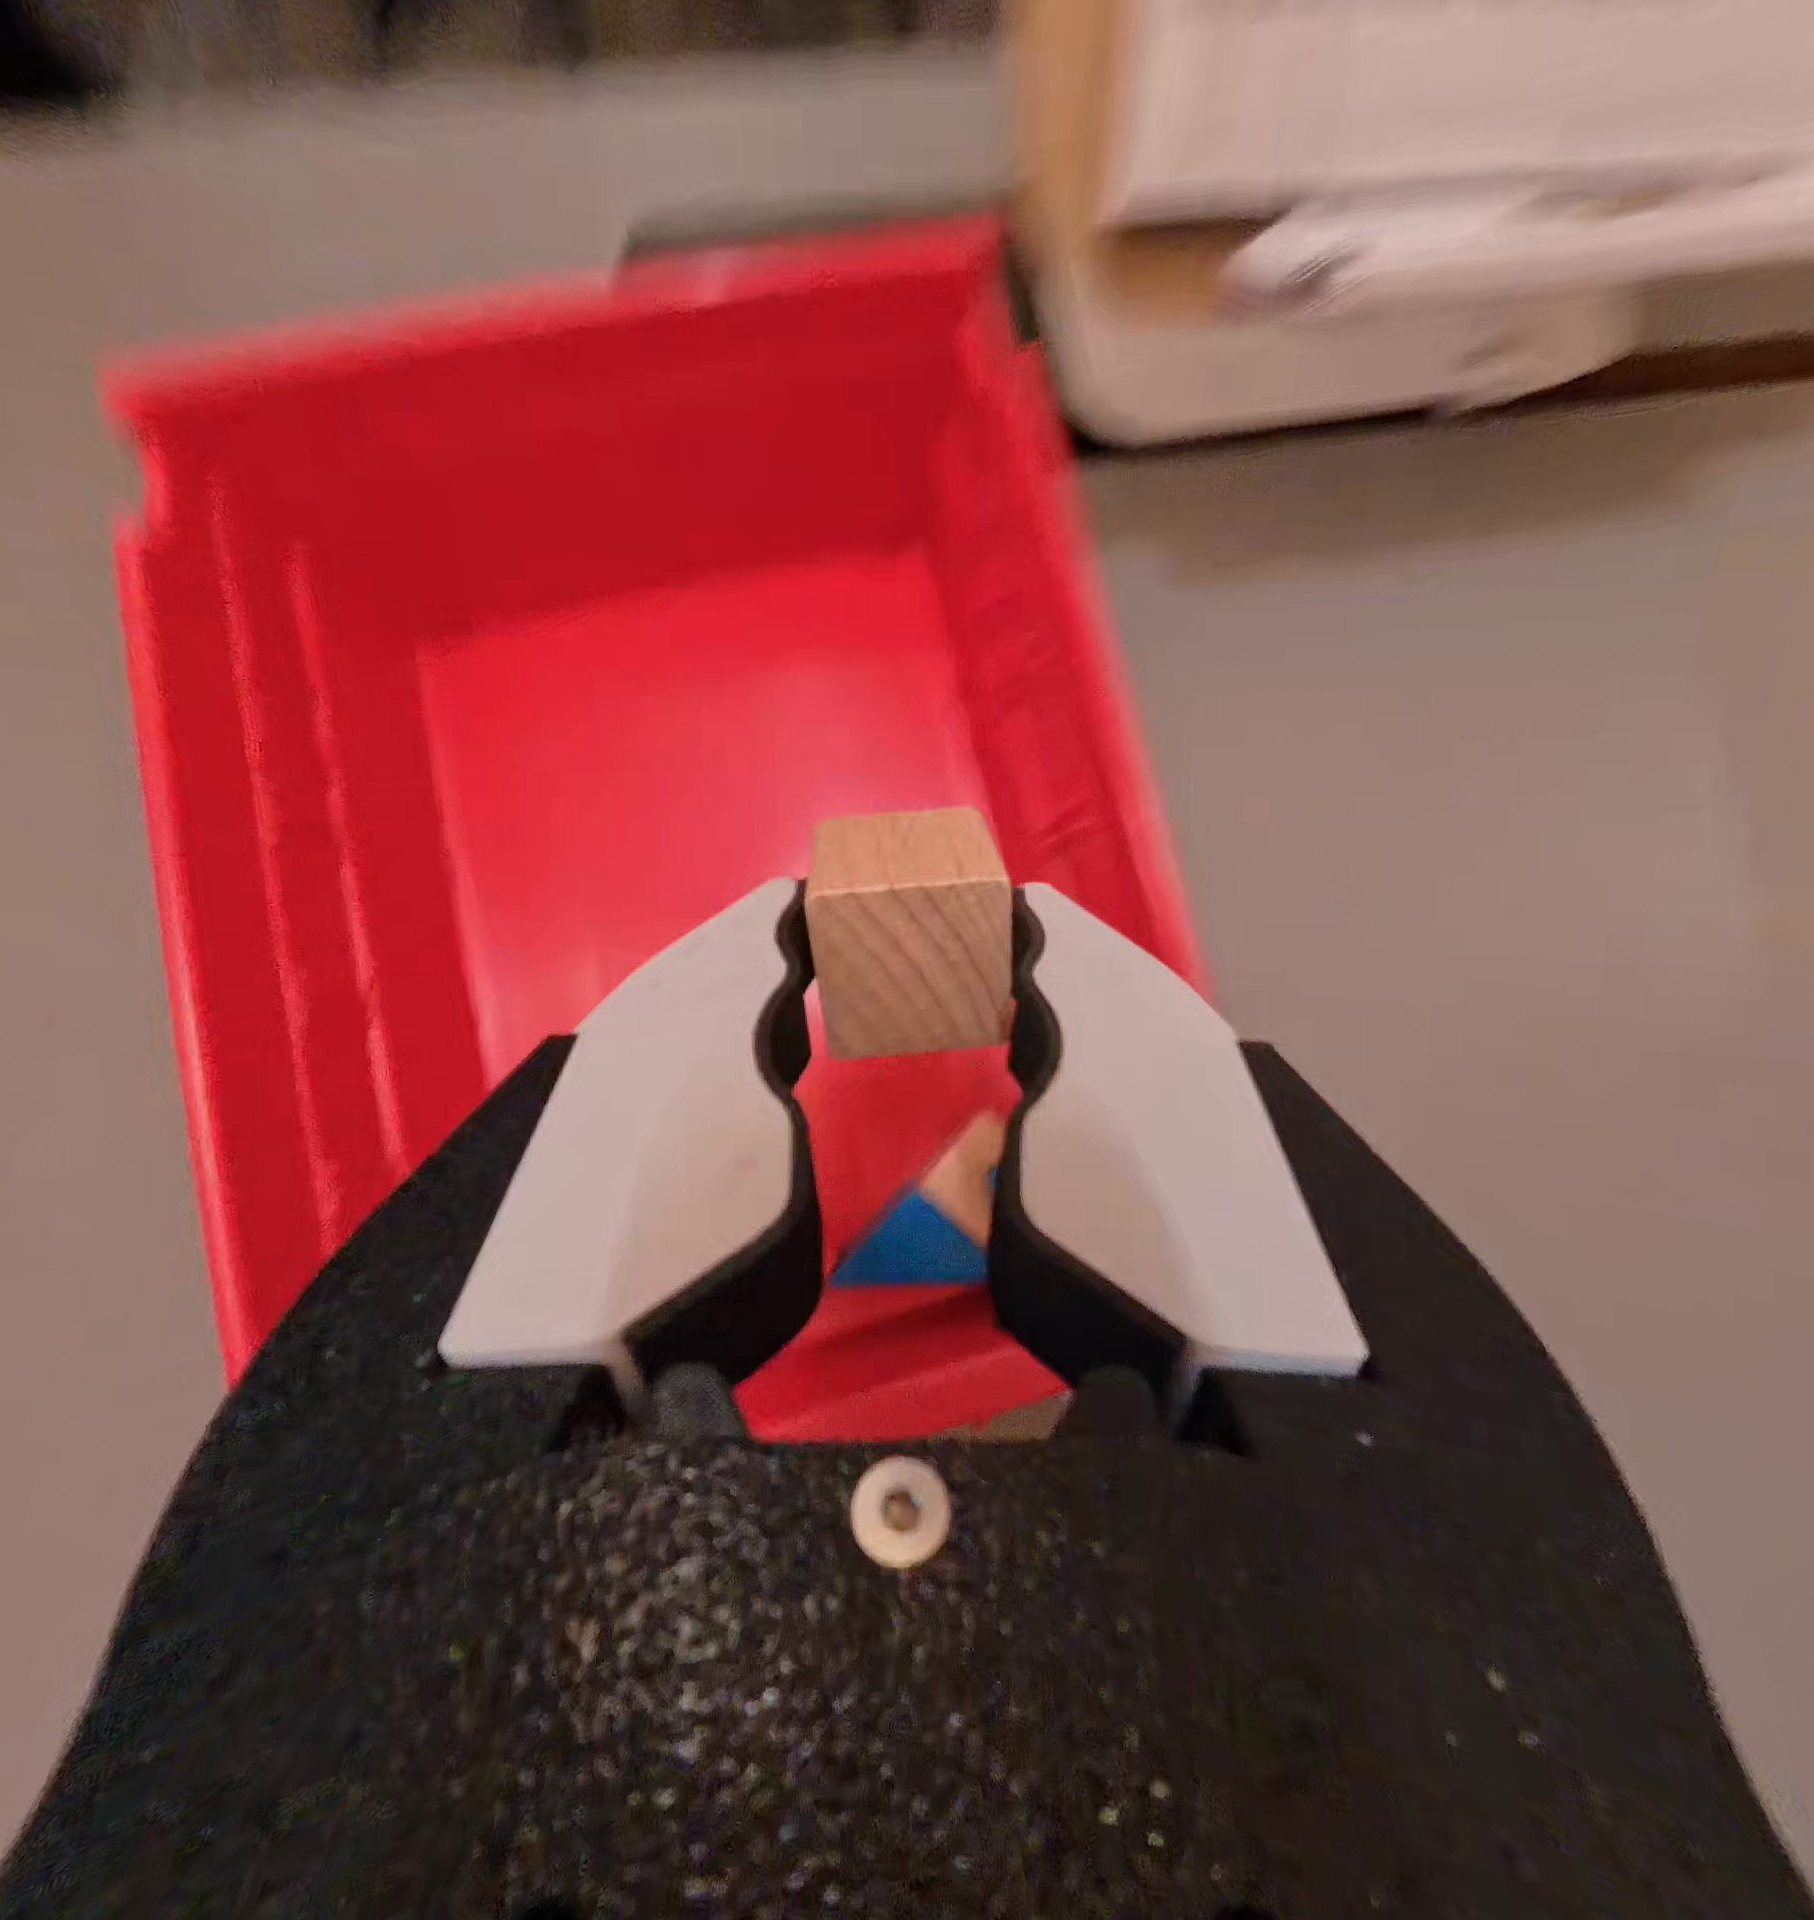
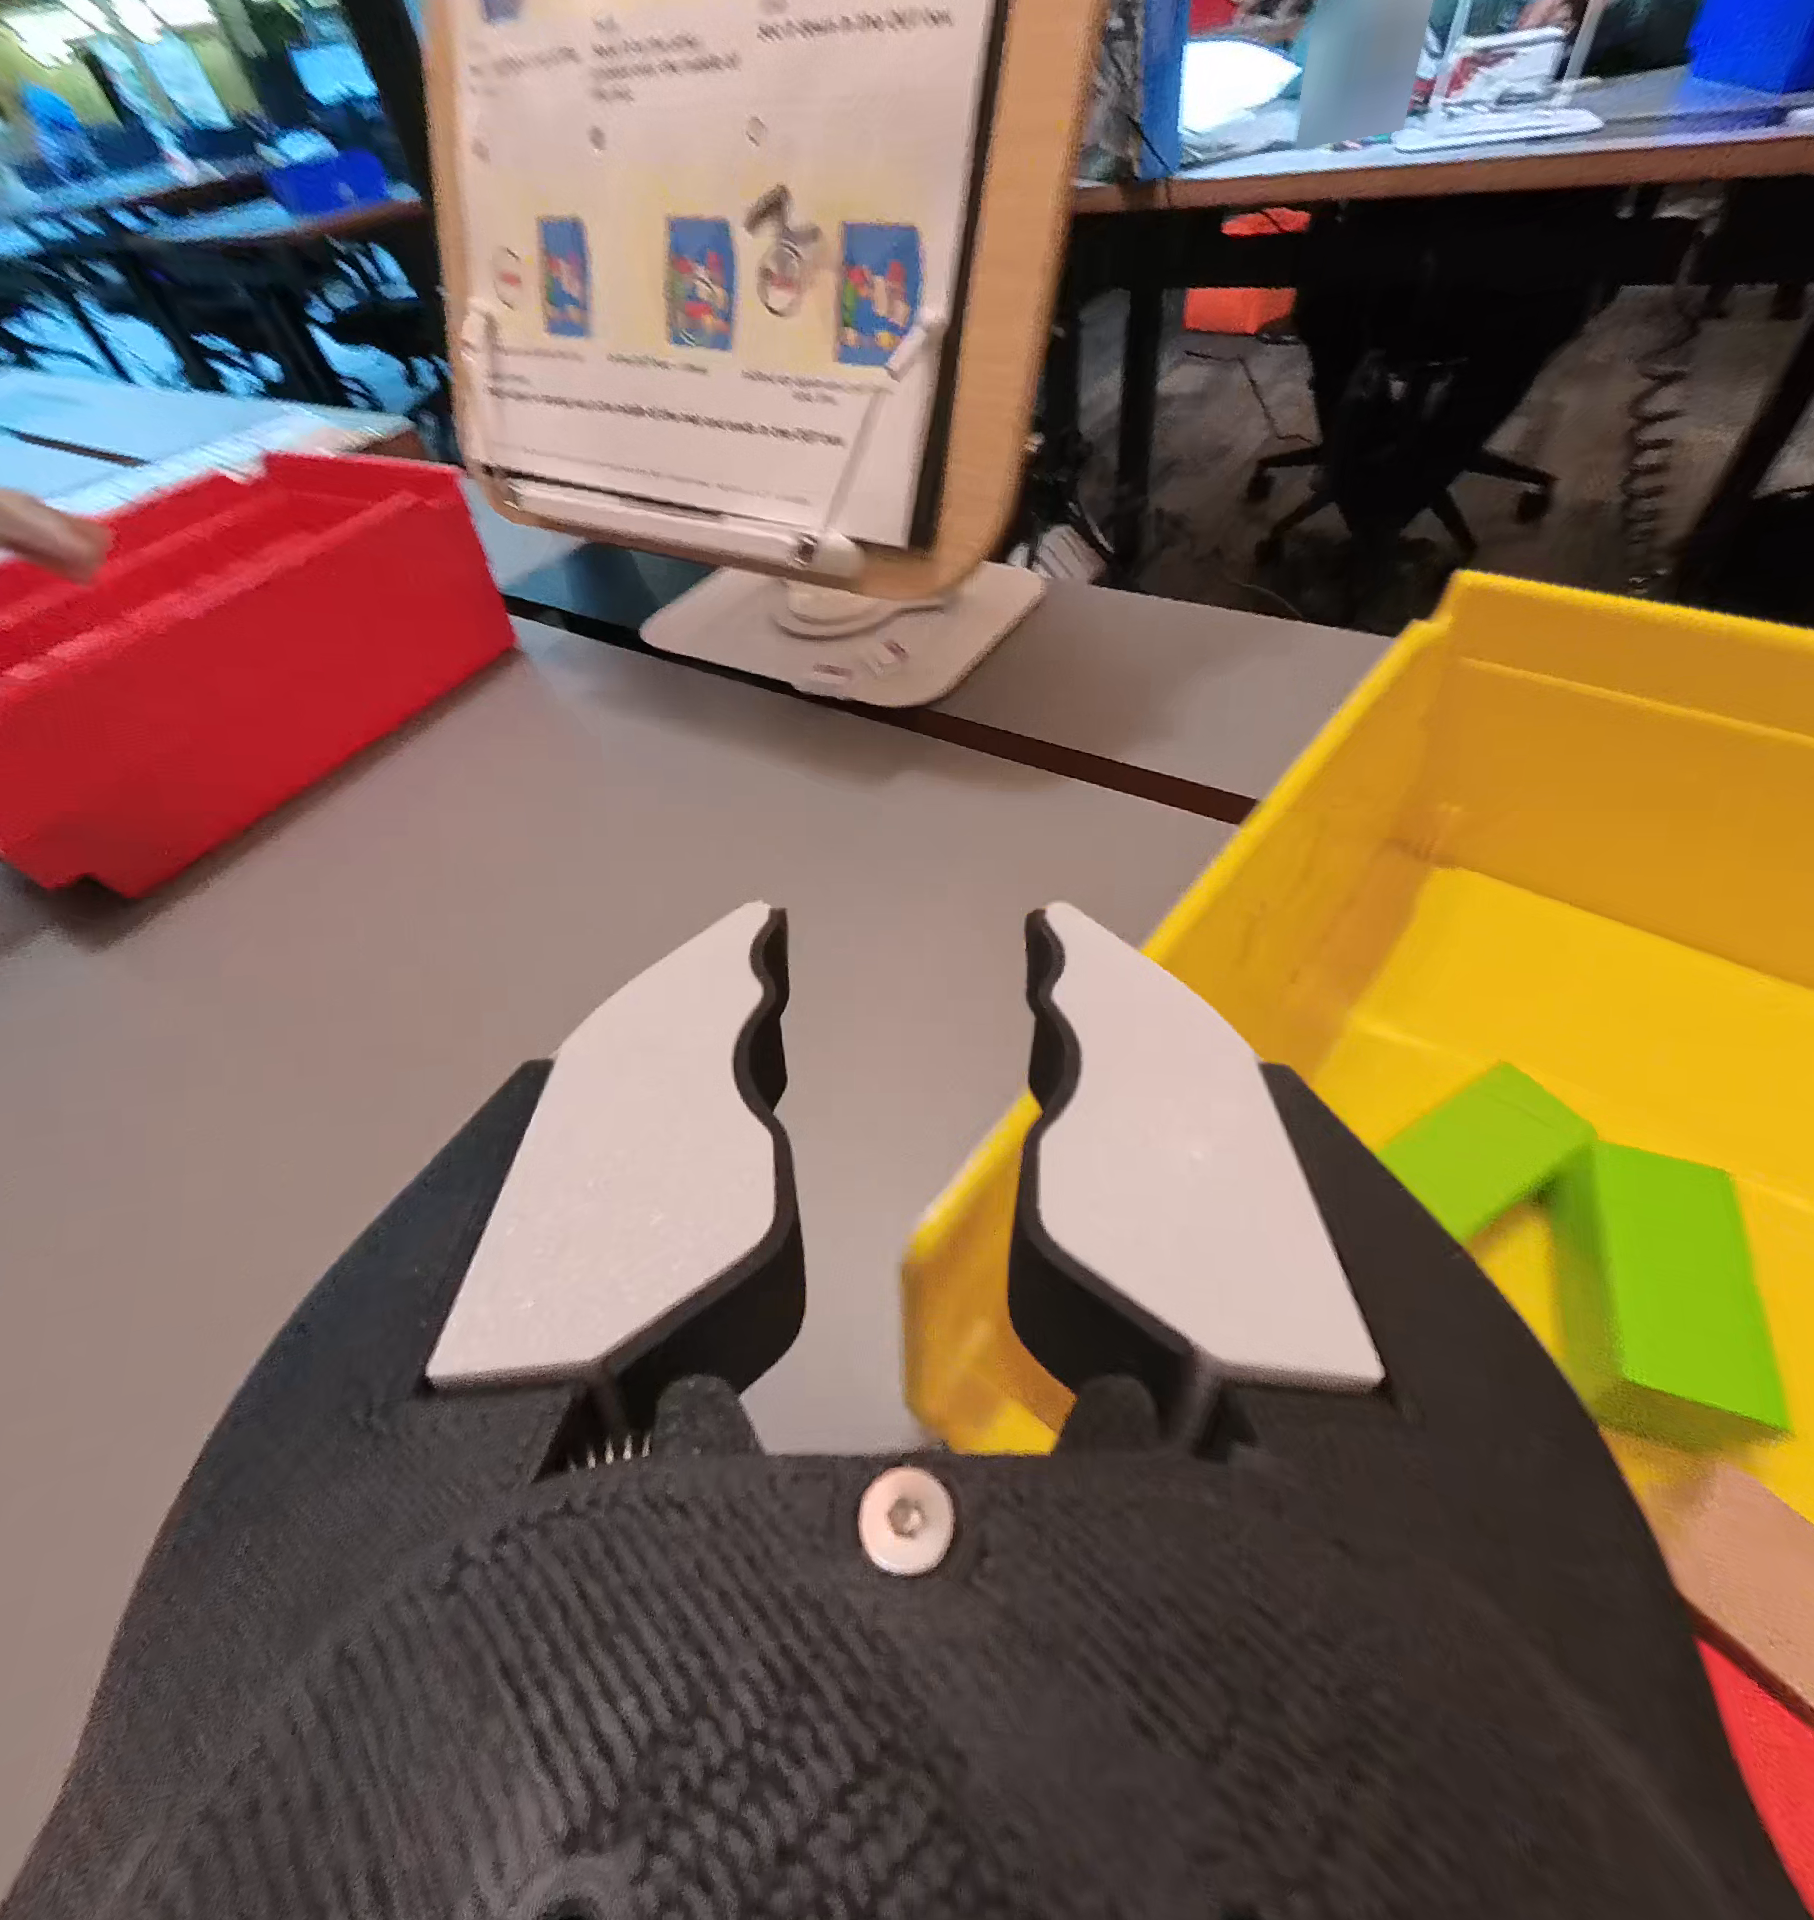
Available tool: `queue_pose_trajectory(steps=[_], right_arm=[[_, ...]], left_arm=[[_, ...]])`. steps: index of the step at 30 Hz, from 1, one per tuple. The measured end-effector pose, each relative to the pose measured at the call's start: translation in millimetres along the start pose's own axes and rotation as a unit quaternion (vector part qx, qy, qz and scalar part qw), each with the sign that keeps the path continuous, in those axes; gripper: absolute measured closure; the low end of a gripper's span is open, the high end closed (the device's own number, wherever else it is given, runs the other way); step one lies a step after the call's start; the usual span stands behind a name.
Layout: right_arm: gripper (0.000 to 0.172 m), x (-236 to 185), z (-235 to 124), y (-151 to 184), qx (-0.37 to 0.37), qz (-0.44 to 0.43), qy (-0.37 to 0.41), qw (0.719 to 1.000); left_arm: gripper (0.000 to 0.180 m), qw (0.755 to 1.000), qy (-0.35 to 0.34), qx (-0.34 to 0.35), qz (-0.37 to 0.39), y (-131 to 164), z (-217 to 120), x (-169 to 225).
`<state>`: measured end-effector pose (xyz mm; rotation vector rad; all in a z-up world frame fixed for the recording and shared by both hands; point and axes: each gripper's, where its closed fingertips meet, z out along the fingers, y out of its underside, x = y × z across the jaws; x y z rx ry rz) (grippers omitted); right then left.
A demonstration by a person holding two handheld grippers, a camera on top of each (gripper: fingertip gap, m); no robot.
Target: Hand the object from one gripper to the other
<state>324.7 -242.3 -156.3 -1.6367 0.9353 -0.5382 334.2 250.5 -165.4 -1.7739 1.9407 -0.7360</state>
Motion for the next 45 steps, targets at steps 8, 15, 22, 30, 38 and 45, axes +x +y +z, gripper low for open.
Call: queue_pose_trajectory(steps=[8, 15, 22, 30, 38, 45], right_arm=[[0.122, -99, 9, -39, 0.079, 0.145, -0.24, 0.957], [0.103, -189, -9, -46, 0.012, 0.297, -0.49, 0.82], [0.089, -212, -15, -37, -0.023, 0.29, -0.538, 0.791], [0.13, -215, -16, -35, -0.031, 0.304, -0.558, 0.772], [0.136, -192, 13, -30, -0.01, 0.258, -0.454, 0.853], [0.136, -10, 3, -44, -0.024, 0.089, -0.034, 0.995]], left_arm=[[0.146, 0.848, 0.309, 0.299, 0.311, -38, -104, 209], [0.146, 0.644, 0.45, 0.401, 0.471, 25, -118, 342], [0.146, 0.583, 0.467, 0.425, 0.512, 40, -104, 381], [0.146, 0.581, 0.462, 0.409, 0.531, 44, -90, 379], [0.129, 0.661, 0.381, 0.412, 0.498, 18, -77, 359], [0.142, 0.746, 0.321, 0.399, 0.425, -15, -68, 314]])
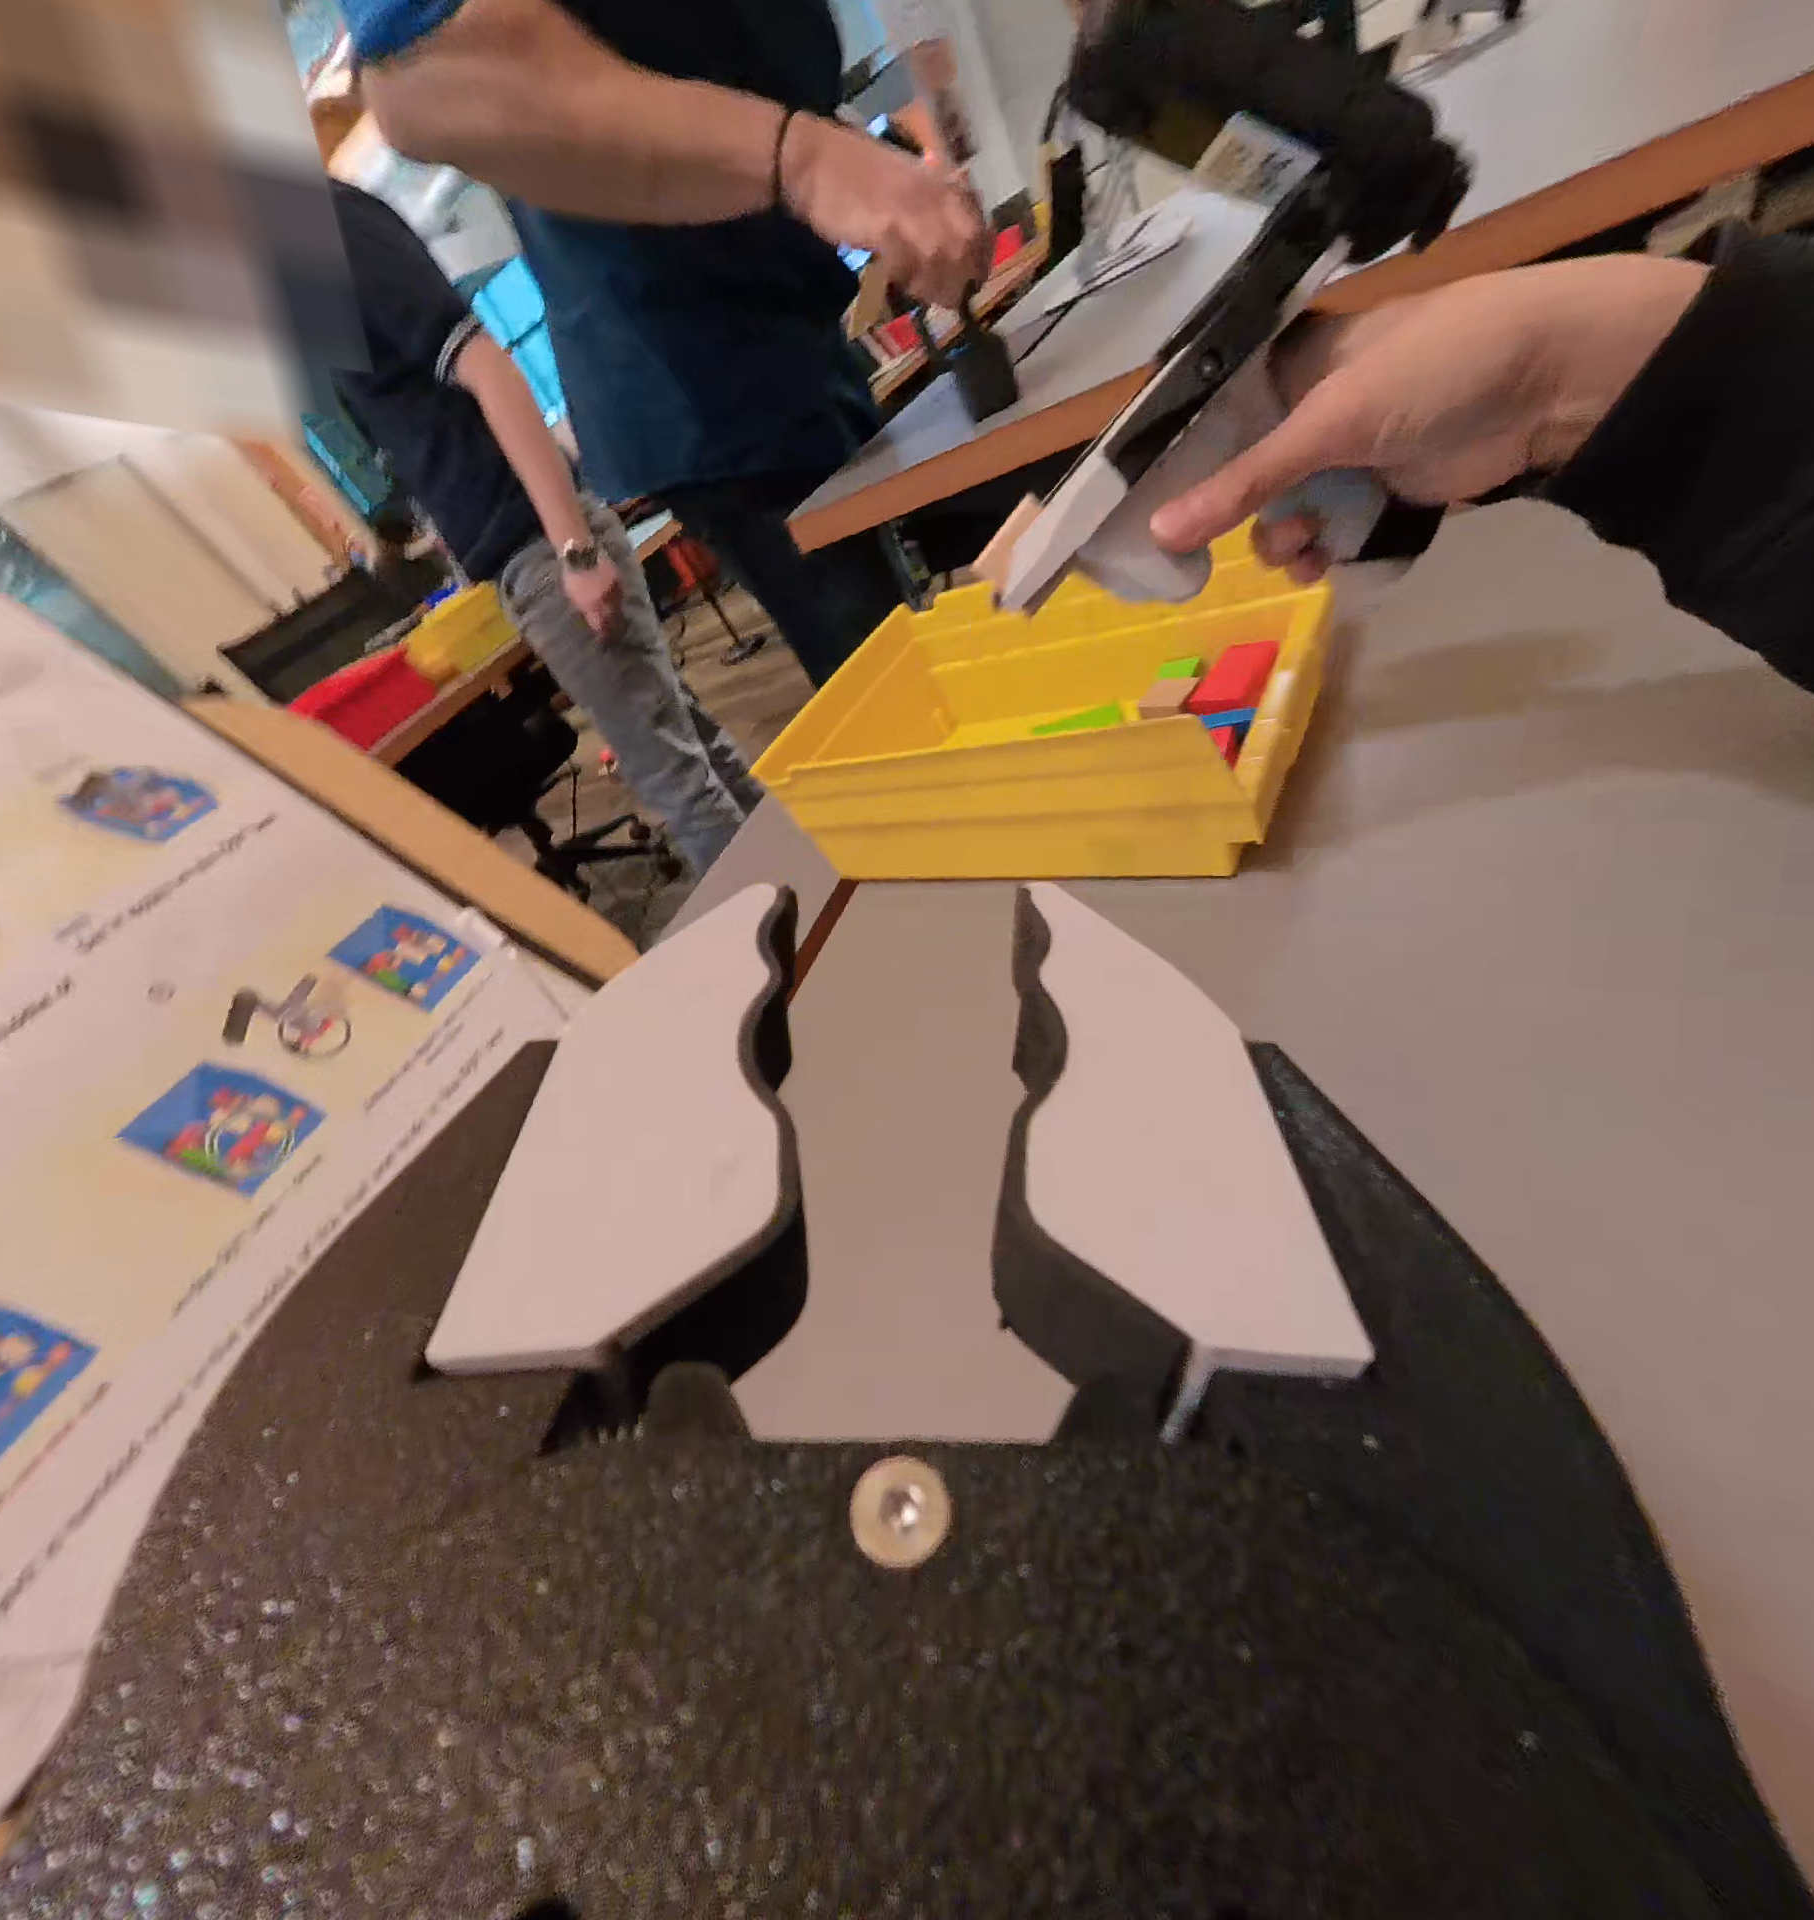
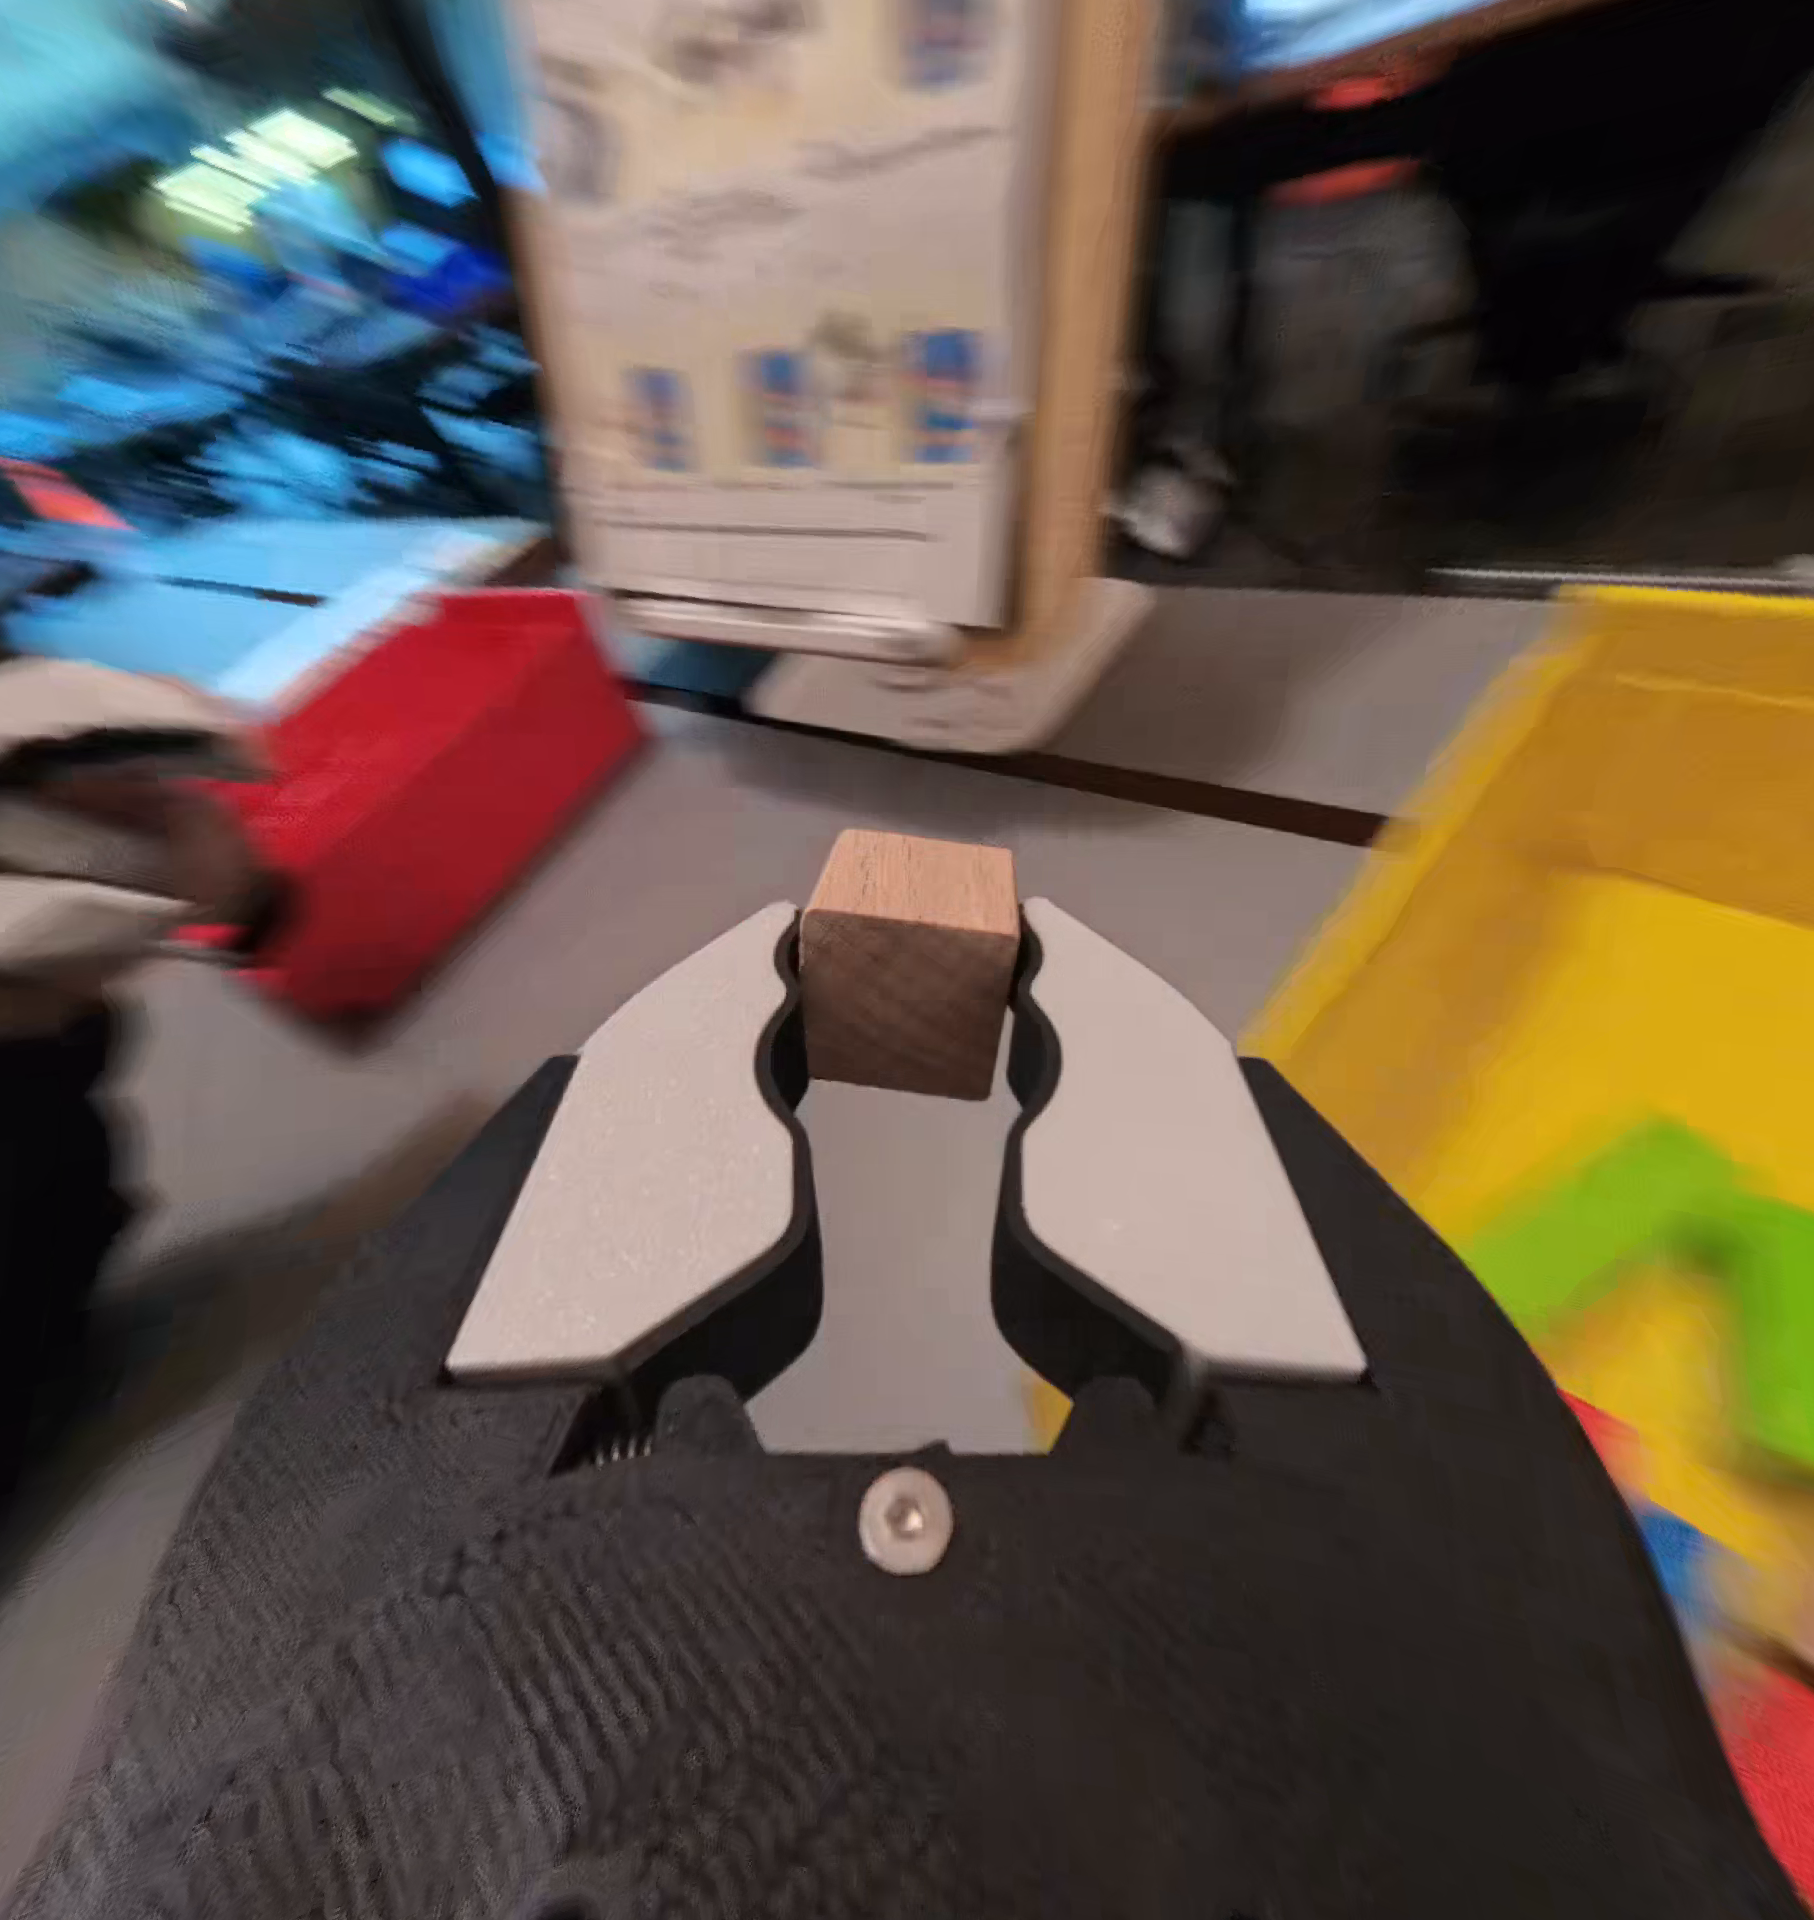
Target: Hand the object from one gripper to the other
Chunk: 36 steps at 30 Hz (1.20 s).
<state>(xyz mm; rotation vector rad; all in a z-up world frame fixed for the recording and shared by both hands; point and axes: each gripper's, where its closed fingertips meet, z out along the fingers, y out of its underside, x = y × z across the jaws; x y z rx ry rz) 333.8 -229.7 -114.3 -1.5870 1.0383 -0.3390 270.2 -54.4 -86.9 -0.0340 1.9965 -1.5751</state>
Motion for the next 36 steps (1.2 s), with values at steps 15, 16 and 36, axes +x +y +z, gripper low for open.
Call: queue_pose_trajectory(steps=[15, 16, 36], right_arm=[[0.135, 144, 11, 87, -0.205, 0.035, 0.184, 0.961], [0.135, 140, 13, 86, -0.204, 0.035, 0.176, 0.962], [0.127, 95, 2, 20, -0.13, -0.11, 0.204, 0.964]], left_arm=[[0.144, 0.996, 0.0, -0.086, -0.028, 44, 13, -4], [0.144, 0.996, 0.002, -0.088, -0.029, 45, 13, -4], [0.144, 0.974, -0.114, -0.169, -0.101, 55, -47, -48]])
